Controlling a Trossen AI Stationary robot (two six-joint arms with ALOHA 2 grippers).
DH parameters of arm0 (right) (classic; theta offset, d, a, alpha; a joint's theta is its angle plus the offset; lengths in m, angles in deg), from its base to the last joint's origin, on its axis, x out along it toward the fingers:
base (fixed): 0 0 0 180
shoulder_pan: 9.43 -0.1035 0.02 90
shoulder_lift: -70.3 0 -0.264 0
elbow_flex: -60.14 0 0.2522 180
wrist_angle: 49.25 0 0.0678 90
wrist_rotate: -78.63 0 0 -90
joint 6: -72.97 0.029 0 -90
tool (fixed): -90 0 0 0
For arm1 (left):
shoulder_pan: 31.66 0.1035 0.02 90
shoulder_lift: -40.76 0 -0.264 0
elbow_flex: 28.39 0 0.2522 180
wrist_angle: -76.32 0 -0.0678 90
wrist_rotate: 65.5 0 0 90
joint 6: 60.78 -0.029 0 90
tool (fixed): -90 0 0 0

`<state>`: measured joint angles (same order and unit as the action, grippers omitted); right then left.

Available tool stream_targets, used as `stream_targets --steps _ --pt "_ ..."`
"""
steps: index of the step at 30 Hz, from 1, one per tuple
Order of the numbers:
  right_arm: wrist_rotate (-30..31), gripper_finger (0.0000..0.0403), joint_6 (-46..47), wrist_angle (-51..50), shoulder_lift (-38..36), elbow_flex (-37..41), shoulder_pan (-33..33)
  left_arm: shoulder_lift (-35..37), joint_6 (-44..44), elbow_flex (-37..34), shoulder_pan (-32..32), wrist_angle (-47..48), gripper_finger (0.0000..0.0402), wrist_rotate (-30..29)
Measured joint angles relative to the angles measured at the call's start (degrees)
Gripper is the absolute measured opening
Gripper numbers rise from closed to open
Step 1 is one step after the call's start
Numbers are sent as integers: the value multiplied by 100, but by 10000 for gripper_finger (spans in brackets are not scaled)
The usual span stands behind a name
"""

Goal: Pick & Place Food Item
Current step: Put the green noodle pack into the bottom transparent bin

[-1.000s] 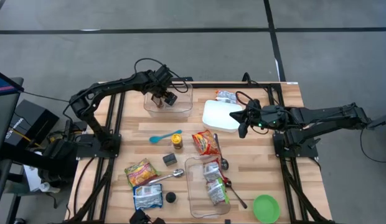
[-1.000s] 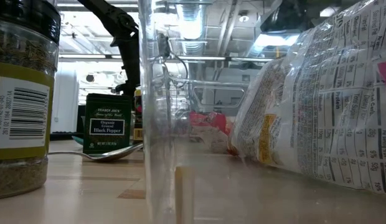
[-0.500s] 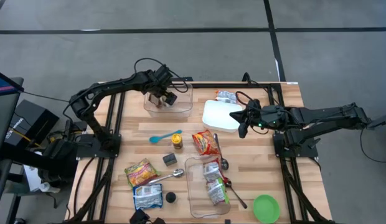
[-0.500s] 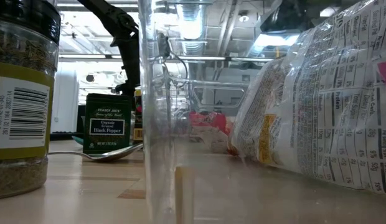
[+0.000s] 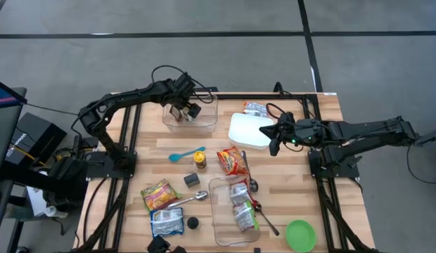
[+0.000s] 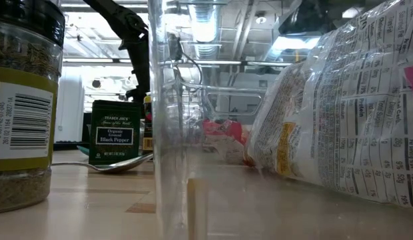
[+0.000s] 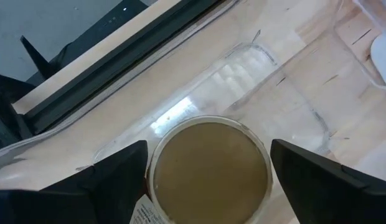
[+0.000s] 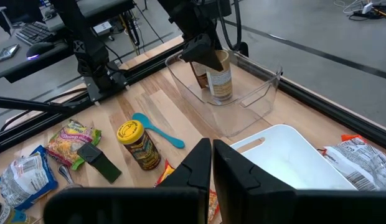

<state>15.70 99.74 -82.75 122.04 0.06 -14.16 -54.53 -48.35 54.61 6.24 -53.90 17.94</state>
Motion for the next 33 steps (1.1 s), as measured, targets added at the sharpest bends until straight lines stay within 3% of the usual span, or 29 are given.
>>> stream_targets --steps 7,19,26,33 --pt "0 11 -11 -1 0 0 0 518 31 0 -6 -82 322 1" --pt "0 11 -24 -3 0 -1 0 2130 601 0 -326 -475 301 3" --pt "0 11 -24 -5 0 1 2 2824 799 2 -933 -673 288 1" --pt "7 11 -22 -199 -1 1 36 3049 801 2 -1820 -741 272 1"
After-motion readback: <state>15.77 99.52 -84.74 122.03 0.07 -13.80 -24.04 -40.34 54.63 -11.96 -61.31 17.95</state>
